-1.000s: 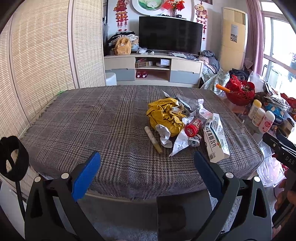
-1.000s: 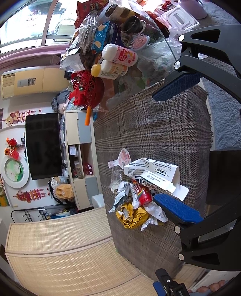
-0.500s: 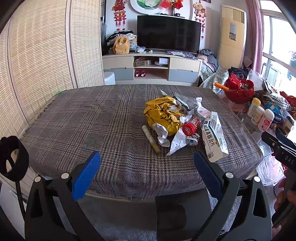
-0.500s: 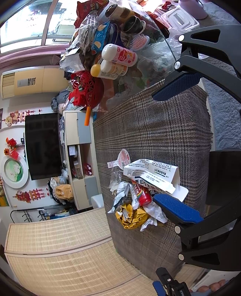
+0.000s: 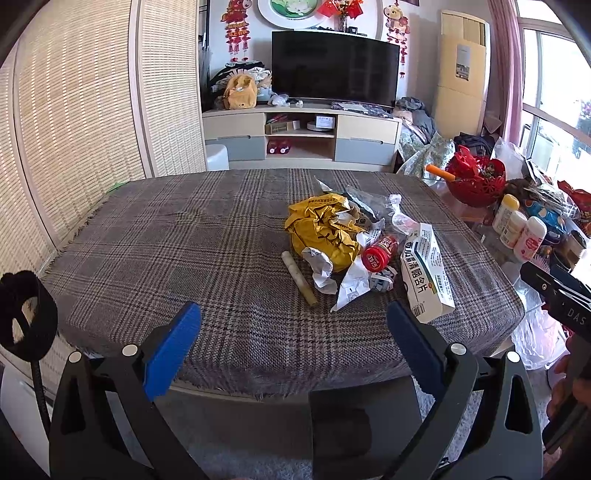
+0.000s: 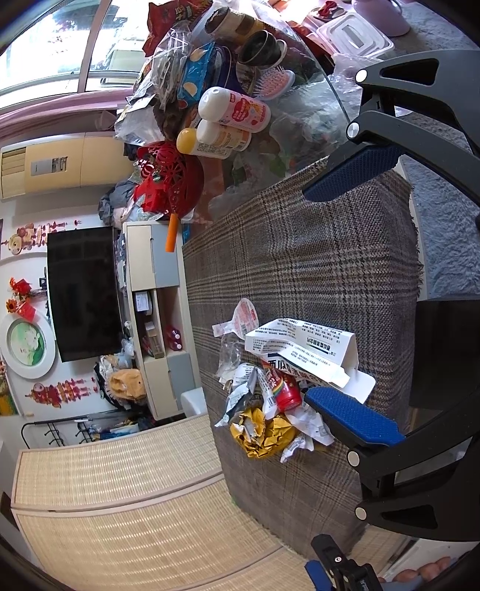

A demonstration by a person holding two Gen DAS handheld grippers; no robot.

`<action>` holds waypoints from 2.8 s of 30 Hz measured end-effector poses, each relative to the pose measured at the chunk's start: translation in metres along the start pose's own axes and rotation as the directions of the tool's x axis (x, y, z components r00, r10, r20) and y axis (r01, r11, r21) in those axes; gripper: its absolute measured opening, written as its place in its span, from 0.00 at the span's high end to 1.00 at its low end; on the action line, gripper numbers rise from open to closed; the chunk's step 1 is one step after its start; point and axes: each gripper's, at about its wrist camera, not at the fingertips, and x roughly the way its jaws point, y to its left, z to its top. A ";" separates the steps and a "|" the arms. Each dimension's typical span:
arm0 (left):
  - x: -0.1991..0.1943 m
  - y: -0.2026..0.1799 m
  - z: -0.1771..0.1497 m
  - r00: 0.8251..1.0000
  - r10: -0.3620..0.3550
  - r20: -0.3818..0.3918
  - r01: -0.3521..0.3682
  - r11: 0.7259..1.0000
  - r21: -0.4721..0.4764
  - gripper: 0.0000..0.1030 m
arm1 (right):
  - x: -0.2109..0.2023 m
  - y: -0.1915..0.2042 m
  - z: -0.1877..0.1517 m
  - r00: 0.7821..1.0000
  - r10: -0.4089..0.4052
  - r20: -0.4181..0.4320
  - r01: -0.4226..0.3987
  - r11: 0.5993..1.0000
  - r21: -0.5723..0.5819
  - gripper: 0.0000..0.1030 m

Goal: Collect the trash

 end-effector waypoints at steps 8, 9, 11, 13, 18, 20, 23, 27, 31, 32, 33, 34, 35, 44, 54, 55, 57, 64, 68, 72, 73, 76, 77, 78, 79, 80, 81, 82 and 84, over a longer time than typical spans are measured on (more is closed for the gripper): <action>0.001 0.001 0.001 1.000 -0.004 -0.006 0.004 1.000 0.002 0.08 | 0.001 -0.001 0.000 1.000 -0.002 -0.003 0.002 1.000 0.000 0.03; 0.001 0.001 0.001 1.000 -0.005 -0.005 0.005 1.000 0.003 0.08 | 0.001 -0.002 0.000 1.000 -0.001 -0.004 0.001 1.000 -0.001 0.03; 0.001 0.002 0.002 1.000 -0.006 -0.006 0.006 1.000 0.002 0.08 | 0.001 -0.002 0.000 1.000 -0.001 -0.006 0.001 1.000 -0.003 0.03; 0.002 0.002 0.002 1.000 -0.007 -0.008 0.007 1.000 0.006 0.08 | 0.002 -0.002 0.000 1.000 0.000 -0.004 0.000 1.000 -0.004 0.03; 0.012 0.002 0.006 0.999 -0.037 -0.029 0.037 0.999 0.012 0.08 | 0.013 -0.007 0.006 0.999 0.019 -0.049 -0.017 0.999 0.046 0.03; 0.017 0.004 0.008 0.998 -0.043 -0.035 0.044 0.999 0.020 0.08 | 0.018 -0.008 0.008 0.997 0.031 -0.069 -0.026 0.997 0.066 0.03; 0.027 0.005 0.008 0.998 -0.030 -0.051 0.033 0.998 0.056 0.08 | 0.027 -0.003 0.012 0.994 0.045 -0.100 -0.038 0.997 0.071 0.03; 0.045 0.012 0.008 0.992 -0.072 -0.106 0.078 0.995 0.055 0.08 | 0.042 0.006 0.015 0.988 0.047 -0.147 -0.039 0.997 0.061 0.03; 0.063 0.017 0.012 0.984 -0.099 -0.147 0.107 0.993 0.051 0.08 | 0.064 0.012 0.019 0.975 0.080 -0.208 -0.061 0.993 0.096 0.03; 0.067 0.018 0.013 0.982 -0.103 -0.156 0.111 0.993 0.048 0.08 | 0.069 0.014 0.020 0.972 0.084 -0.218 -0.063 0.993 0.102 0.03; 0.072 0.020 0.014 0.980 -0.110 -0.165 0.118 0.992 0.044 0.08 | 0.074 0.016 0.021 0.969 0.092 -0.229 -0.068 0.992 0.109 0.03; 0.078 0.022 0.017 0.979 -0.110 -0.174 0.119 0.992 0.039 0.08 | 0.080 0.019 0.023 0.965 0.102 -0.242 -0.077 0.991 0.112 0.03; 0.082 0.023 0.019 0.978 -0.104 -0.179 0.112 0.993 0.036 0.08 | 0.086 0.022 0.024 0.961 0.110 -0.256 -0.084 0.990 0.111 0.03; 0.133 0.043 0.037 0.964 -0.062 -0.260 0.071 0.997 0.023 0.08 | 0.123 0.044 0.025 0.930 0.126 -0.345 -0.104 0.991 0.083 0.03; 0.178 0.040 0.034 0.925 -0.104 -0.365 0.113 0.994 0.004 0.46 | 0.134 0.049 0.015 0.913 0.164 -0.374 -0.141 0.986 0.087 0.15; 0.181 0.040 0.033 0.923 -0.099 -0.372 0.108 0.994 0.004 0.52 | 0.134 0.050 0.015 0.913 0.164 -0.374 -0.143 0.986 0.085 0.17; 0.189 0.042 0.033 0.919 -0.095 -0.384 0.099 0.995 -0.010 0.56 | 0.137 0.050 0.017 0.911 0.166 -0.377 -0.144 0.986 0.085 0.19; 0.201 0.036 0.038 0.910 -0.132 -0.392 0.128 0.991 -0.036 0.56 | 0.146 0.045 0.015 0.904 0.166 -0.393 -0.137 0.985 0.100 0.19; 0.213 0.023 0.038 0.901 -0.130 -0.415 0.131 0.991 -0.027 0.56 | 0.153 0.046 0.013 0.896 0.174 -0.408 -0.143 0.984 0.106 0.21; 0.215 0.019 0.034 0.905 -0.113 -0.410 0.121 0.993 -0.006 0.56 | 0.160 0.047 0.009 0.888 0.167 -0.428 -0.134 0.985 0.105 0.24; 0.216 0.019 0.034 0.906 -0.108 -0.410 0.118 0.993 0.000 0.57 | 0.162 0.046 0.007 0.885 0.165 -0.435 -0.131 0.986 0.106 0.24; 0.215 0.014 0.033 0.912 -0.073 -0.402 0.099 0.994 0.044 0.63 | 0.169 0.047 0.002 0.874 0.175 -0.454 -0.134 0.983 0.121 0.25; 0.214 0.012 0.033 0.915 -0.067 -0.399 0.096 0.994 0.052 0.65 | 0.170 0.047 0.000 0.870 0.182 -0.457 -0.138 0.982 0.128 0.25; 0.214 0.012 0.032 0.918 -0.059 -0.393 0.091 0.994 0.062 0.70 | 0.170 0.048 -0.002 0.870 0.181 -0.459 -0.138 0.982 0.125 0.25; 0.212 0.013 0.031 0.921 -0.051 -0.387 0.084 0.994 0.068 0.76 | 0.171 0.050 -0.004 0.869 0.176 -0.462 -0.137 0.984 0.118 0.25; 0.211 0.014 0.030 0.924 -0.046 -0.381 0.079 0.994 0.071 0.80 | 0.171 0.051 -0.006 0.870 0.169 -0.464 -0.132 0.985 0.110 0.25; 0.209 0.016 0.029 0.926 -0.042 -0.374 0.074 0.995 0.072 0.85 | 0.171 0.053 -0.006 0.873 0.160 -0.461 -0.129 0.987 0.098 0.25; 0.208 0.018 0.027 0.929 -0.042 -0.368 0.074 0.995 0.073 0.87 | 0.170 0.054 -0.006 0.874 0.154 -0.461 -0.128 0.988 0.089 0.25; 0.204 0.021 0.024 0.935 -0.042 -0.353 0.072 0.995 0.072 0.88 | 0.168 0.055 -0.006 0.872 0.182 -0.454 -0.156 0.983 0.095 0.33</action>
